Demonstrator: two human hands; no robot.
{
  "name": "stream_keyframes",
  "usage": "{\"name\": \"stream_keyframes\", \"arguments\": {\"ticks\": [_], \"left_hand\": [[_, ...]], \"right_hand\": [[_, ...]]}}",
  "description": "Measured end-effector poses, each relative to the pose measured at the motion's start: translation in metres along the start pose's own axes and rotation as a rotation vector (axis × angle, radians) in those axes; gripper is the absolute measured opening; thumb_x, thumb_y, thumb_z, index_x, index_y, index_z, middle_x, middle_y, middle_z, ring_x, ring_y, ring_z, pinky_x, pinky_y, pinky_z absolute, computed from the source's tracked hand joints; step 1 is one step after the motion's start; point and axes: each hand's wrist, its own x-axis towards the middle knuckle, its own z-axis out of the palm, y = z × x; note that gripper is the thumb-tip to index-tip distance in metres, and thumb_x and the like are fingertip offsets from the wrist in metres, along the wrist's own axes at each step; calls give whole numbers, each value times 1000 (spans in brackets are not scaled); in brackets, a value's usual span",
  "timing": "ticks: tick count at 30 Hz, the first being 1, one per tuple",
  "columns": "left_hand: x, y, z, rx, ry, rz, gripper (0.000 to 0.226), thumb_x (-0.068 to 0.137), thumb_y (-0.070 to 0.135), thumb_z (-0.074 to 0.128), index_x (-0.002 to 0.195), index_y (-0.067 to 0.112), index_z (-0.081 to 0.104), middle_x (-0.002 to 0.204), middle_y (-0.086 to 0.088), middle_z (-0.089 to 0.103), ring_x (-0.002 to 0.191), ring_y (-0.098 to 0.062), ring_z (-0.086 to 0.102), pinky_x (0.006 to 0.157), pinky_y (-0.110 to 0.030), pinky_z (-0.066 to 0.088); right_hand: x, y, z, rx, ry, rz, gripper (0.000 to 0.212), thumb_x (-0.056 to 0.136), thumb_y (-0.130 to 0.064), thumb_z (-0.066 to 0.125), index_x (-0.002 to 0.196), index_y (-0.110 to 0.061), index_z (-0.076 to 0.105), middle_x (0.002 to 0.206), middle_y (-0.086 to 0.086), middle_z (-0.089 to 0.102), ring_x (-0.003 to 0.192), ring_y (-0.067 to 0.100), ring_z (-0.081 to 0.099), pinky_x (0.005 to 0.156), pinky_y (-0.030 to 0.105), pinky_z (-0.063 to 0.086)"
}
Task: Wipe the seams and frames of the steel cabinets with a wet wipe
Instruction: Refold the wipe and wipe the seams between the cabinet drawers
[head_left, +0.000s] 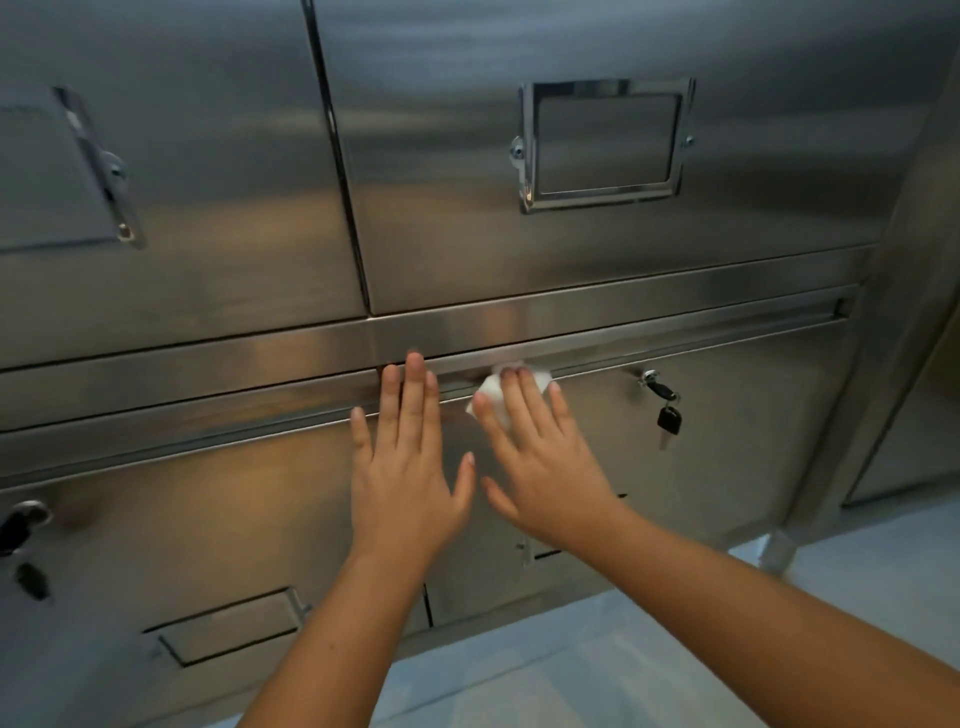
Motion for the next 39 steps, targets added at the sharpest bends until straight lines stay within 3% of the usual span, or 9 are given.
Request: {"name": "stream_keyframes", "arguments": {"ticks": [2,5,8,15,18,21,28,34,39], "left_hand": [[0,4,-3,-3,-17,-25,78,81,45,34,144,2,20,154,-14,16,143,-23,7,110,-48,6],[0,14,-7,3,-55,-82,76,83,45,34,143,0,23,153,-15,18,141,-23,15,108,-47,5],[5,37,-12,19,-85,-64,76,83,46,34,144,2,24,154,-13,18,143,-21,11,109,-48,5],[66,135,-27,46,-125,95,70,79,37,40,142,5,35,151,-10,27,140,-23,24,109,-51,20],[87,161,-22,72,-303,208,69,94,31,36,149,13,-2,155,0,-17,143,-17,-12,113,-49,-3],[95,178,-18,141,-336,244,69,97,29,31,147,15,-15,141,4,-35,140,-17,-23,111,-47,-11],[96,219,1,83,-400,152,75,97,41,31,145,10,-17,137,-1,-41,125,-20,-39,112,-48,-9],[94,235,4,76,-418,69,84,94,45,35,144,4,-19,136,-8,-43,124,-22,-40,113,-46,-7],[93,240,4,38,-444,35,92,92,48,38,140,3,-26,139,-9,-41,124,-21,-40,113,-44,-8]], "right_hand": [[2,2,0,-9,3,-48,83,73,-45,56,140,-4,29,139,30,41,131,42,37,107,51,19],[-6,33,-1,-25,-32,-79,74,78,-43,39,142,-7,30,141,24,42,133,36,32,111,50,8],[-21,70,-1,-20,-108,12,73,80,-45,31,139,-2,41,137,28,45,129,39,41,113,46,0],[-33,120,-6,60,-164,71,71,80,-45,32,129,2,51,129,27,53,122,37,50,110,48,4],[-38,133,-6,68,-166,132,73,78,-47,32,127,3,53,127,25,55,121,36,52,107,50,12],[-45,153,-3,79,-175,205,72,82,-49,30,126,1,56,126,25,56,120,36,52,105,51,14],[-65,218,4,48,-292,230,88,91,-61,1,128,-2,55,129,23,54,121,35,52,104,50,14],[-83,269,15,50,-300,323,81,84,-62,24,132,-2,50,132,26,50,124,38,48,102,60,28],[-76,249,11,150,-275,361,90,77,-64,12,146,-7,28,150,25,24,141,36,18,111,55,8]]}}
